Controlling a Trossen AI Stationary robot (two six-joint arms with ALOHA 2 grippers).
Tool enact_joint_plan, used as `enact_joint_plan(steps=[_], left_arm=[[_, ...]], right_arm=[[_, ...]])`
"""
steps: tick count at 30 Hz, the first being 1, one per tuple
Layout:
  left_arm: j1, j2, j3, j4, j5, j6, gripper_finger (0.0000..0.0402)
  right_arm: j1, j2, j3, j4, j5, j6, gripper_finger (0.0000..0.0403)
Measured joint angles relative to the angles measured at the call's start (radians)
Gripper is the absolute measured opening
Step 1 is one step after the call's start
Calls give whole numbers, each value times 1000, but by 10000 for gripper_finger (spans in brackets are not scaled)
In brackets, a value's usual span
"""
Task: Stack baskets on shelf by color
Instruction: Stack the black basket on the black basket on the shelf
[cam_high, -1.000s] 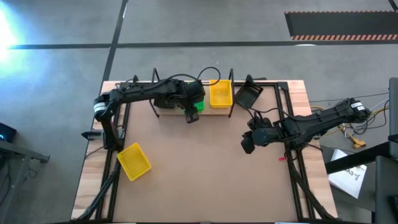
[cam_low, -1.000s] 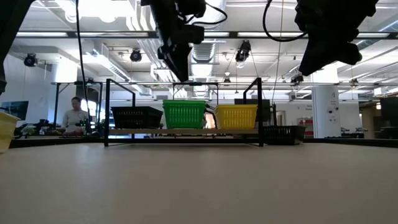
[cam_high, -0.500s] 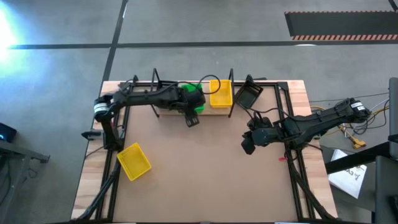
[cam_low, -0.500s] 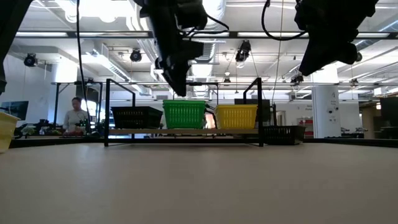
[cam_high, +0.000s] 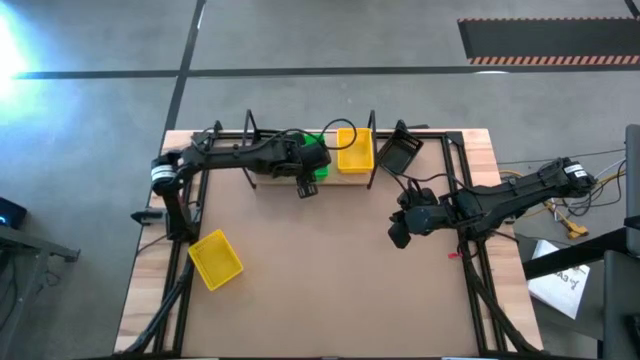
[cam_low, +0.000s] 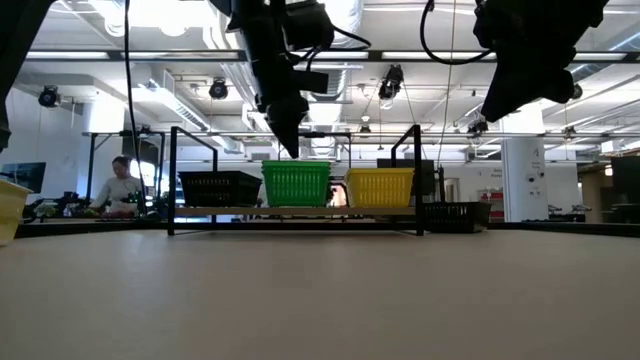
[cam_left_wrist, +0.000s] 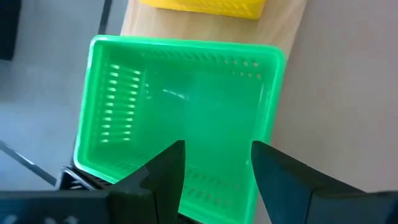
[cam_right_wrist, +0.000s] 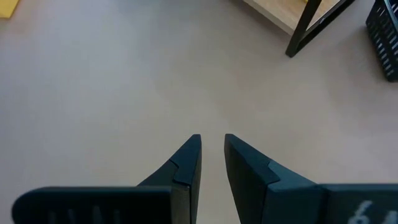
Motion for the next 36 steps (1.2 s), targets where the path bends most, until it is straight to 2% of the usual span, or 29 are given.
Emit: enact_joint_plan(steps=[5, 10, 15, 19, 22, 26, 31, 36], left_arm=[[0, 0, 7, 7, -7, 43, 169], [-19, -37, 45, -2, -5, 4, 169], [-64, -127, 52, -3, 72, -140, 169], [-112, -196, 34, 8, 124, -354, 169], [-167, -236, -8, 51, 133, -477, 169], [-242, -255, -55, 80, 134, -516, 169], [-320, -257, -93, 90, 134, -562, 169], [-367, -257, -95, 94, 133, -636, 169]], right_arm=[[0, 0, 0, 0, 0, 0, 63], [-1, -37, 0, -13, -1, 0, 63], [-48, -112, 19, -140, 38, 0, 63], [-148, -170, 21, -215, 59, -52, 63], [-256, -177, 11, -206, 32, -173, 63], [-432, -137, 2, -158, -72, -394, 71], [-625, -44, 0, -15, -222, -743, 108], [-720, 75, 0, 72, -330, -1017, 157]])
